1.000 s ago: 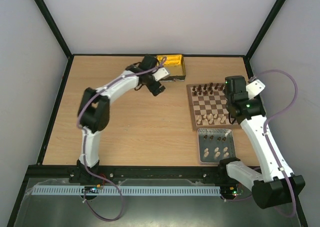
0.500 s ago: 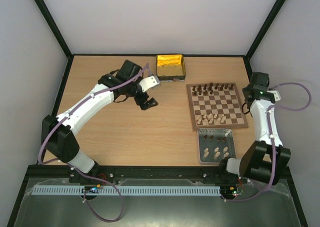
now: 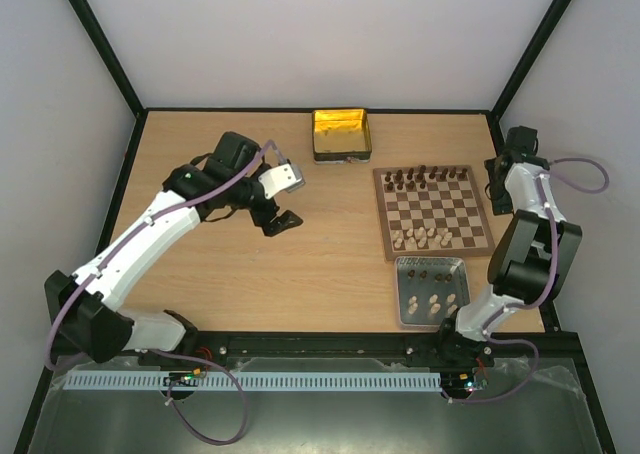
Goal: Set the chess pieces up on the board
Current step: Move the chessboard to the center of the board.
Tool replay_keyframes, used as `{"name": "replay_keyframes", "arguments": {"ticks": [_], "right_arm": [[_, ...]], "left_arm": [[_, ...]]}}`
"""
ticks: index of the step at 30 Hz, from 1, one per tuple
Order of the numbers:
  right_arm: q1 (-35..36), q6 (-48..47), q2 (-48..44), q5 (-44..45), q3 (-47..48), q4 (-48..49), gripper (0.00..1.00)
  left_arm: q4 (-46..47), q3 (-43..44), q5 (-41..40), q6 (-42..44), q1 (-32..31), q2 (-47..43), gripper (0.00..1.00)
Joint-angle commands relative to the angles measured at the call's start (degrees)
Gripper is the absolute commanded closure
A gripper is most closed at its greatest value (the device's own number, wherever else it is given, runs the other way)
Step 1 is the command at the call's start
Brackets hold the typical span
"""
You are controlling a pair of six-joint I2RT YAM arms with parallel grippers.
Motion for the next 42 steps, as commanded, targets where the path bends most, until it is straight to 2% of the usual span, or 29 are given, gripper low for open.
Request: {"name": "replay_keyframes", "arguments": {"ticks": [1, 4, 15, 34, 42], "right_arm": [[-0.32, -1.45, 5.74, -3.26, 4.97, -2.02, 0.01], [-0.62, -3.42, 11.75, -2.48, 10.02, -6.91, 0.00], [-1.33, -4.80, 16.85, -5.88, 10.58, -5.14, 0.00], [-1.33, -6.41, 17.97, -4.67, 6.83, -4.04, 0.01], [-1.39, -6.13, 21.00, -1.95, 9.10, -5.53, 0.01]], "left_arm": [[-2.72, -2.99, 0.67, -0.60, 0.33, -2.91, 0.01], [-1.87, -5.19, 1.48, -1.33, 0.41, -5.17, 0.01], [0.75, -7.74, -2.20, -2.62, 0.53, -5.89, 0.00], [3.77, -10.25, -4.47, -2.95, 0.47, -4.70, 0.00], [4.26, -11.51, -4.85, -3.28, 0.44, -5.96, 0.01]]}}
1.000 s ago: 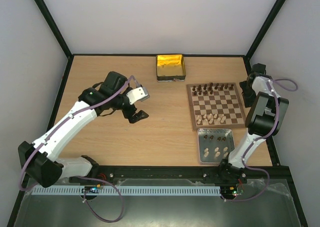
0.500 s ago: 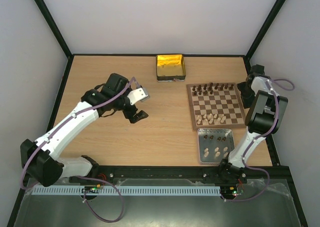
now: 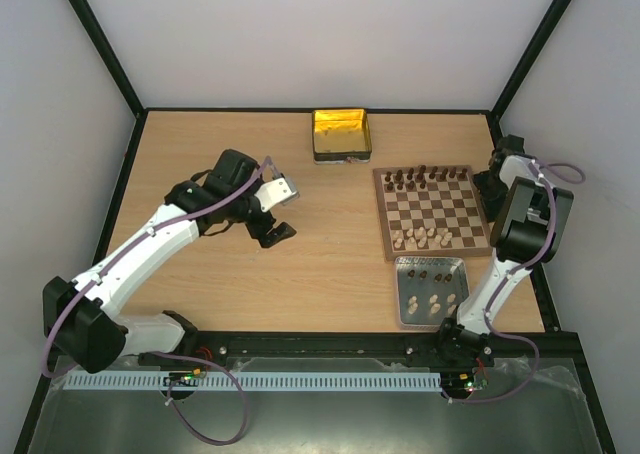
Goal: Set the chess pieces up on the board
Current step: Move the chessboard to the center of the board.
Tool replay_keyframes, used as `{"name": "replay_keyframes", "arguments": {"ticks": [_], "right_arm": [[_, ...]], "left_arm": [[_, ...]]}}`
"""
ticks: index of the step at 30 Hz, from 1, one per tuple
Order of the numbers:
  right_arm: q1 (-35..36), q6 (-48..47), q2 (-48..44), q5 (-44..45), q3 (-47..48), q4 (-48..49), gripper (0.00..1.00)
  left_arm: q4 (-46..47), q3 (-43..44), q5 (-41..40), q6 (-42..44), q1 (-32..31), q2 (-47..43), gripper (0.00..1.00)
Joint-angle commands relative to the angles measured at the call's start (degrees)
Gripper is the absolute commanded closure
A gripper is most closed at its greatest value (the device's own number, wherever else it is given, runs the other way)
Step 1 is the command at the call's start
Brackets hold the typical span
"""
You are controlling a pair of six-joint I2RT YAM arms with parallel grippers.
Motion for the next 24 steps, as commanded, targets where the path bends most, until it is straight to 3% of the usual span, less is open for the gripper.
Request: {"name": "replay_keyframes", "arguments": {"ticks": [1, 12, 17, 24], "right_arm": [[-0.17, -0.14, 2.69, 3.61, 2.08, -3.08, 0.01], [-0.23, -2.93, 6.06, 2.90, 4.52, -3.24, 0.01], [-0.23, -5.32, 9.02, 3.18, 10.30, -6.95, 0.01], [1.67, -6.27, 8.53, 1.06, 8.10, -4.88, 0.02]], "left_arm": [[0.41, -0.92, -0.56, -0.70, 0.38, -1.47, 0.00], [0.69, -0.92, -0.80, -0.96, 0.38, -0.79, 0.00], [0.69, -0.83, -0.89, -1.05, 0.39, -0.36, 0.00], [0.69, -0.07, -2.02, -1.17, 0.41, 0.46, 0.00]]}}
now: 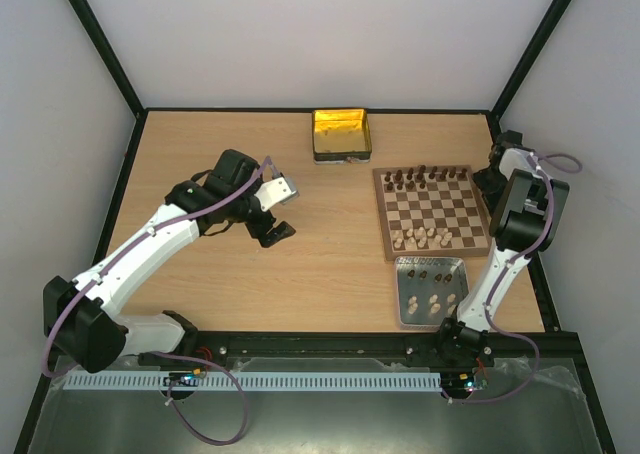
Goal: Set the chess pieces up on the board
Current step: Move the chessboard to the center of the board.
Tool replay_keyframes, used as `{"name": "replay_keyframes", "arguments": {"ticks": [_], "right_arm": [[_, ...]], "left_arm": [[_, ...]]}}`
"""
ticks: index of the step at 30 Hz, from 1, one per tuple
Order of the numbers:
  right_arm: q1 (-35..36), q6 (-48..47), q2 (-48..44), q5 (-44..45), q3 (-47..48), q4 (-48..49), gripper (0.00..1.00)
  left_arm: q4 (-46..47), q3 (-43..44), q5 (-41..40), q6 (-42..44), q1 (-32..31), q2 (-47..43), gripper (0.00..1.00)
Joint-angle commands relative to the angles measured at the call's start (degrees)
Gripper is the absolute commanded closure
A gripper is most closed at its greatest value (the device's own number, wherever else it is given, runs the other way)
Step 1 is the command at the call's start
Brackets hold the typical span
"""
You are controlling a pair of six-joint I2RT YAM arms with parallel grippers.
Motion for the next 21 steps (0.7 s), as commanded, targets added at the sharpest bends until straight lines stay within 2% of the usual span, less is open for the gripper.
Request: {"name": "replay_keyframes", "arguments": {"ticks": [1, 9, 21], "right_arm": [[1.82, -1.32, 0.45, -2.19, -1.37, -0.98, 0.02], [7.00, -0.74, -0.94, -2.34, -4.81, 0.79, 0.02], [15.76, 4.14, -8.08, -6.28, -17.16, 7.67, 0.03]], "left_arm": [[0.53, 0.26, -1.29, -0.71, 0.39, 0.32, 0.00], [1.48, 0.27, -8.02, -0.49, 1.15, 0.36, 0.00], [1.45, 0.85, -8.83, 0.39, 10.11, 1.70, 0.00]]}}
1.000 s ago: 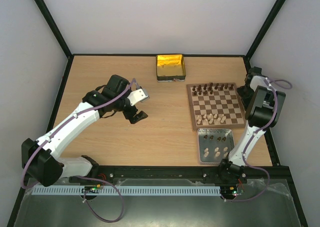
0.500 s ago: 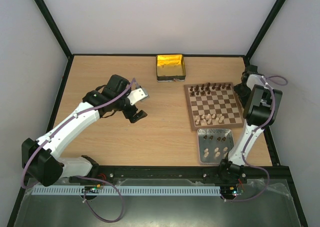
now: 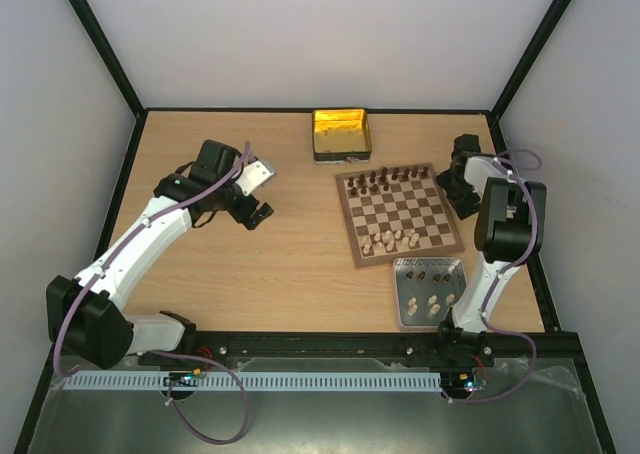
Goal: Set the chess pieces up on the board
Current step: Move the chessboard to the center of the board.
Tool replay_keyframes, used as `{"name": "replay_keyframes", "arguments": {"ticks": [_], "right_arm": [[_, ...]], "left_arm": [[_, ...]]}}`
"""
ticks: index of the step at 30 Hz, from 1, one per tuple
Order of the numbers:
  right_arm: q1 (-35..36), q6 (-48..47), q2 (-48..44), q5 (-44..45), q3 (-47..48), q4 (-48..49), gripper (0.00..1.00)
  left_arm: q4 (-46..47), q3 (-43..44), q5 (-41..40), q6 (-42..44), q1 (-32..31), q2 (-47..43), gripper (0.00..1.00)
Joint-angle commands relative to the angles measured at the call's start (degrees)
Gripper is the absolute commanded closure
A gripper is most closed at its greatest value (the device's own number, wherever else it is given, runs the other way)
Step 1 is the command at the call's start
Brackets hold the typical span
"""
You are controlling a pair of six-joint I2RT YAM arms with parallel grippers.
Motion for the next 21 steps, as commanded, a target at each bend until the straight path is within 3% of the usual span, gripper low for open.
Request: {"name": "replay_keyframes", "arguments": {"ticks": [1, 10, 21], "right_arm": [[5.01, 3.36, -1.11, -5.83, -5.18, 0.08, 0.03], [16.39, 6.84, -4.20, -6.19, -6.42, 1.27, 0.03], [25.76, 8.82, -8.49, -10.43, -15.40, 7.37, 0.04]], "left_arm": [[0.37, 0.74, -0.77, 0.63, 2.91, 0.38, 0.00], [2.85, -1.05, -2.09, -0.35, 9.66, 1.65, 0.00], [7.49, -5.11, -4.06, -2.80, 17.43, 6.51, 0.00]]}}
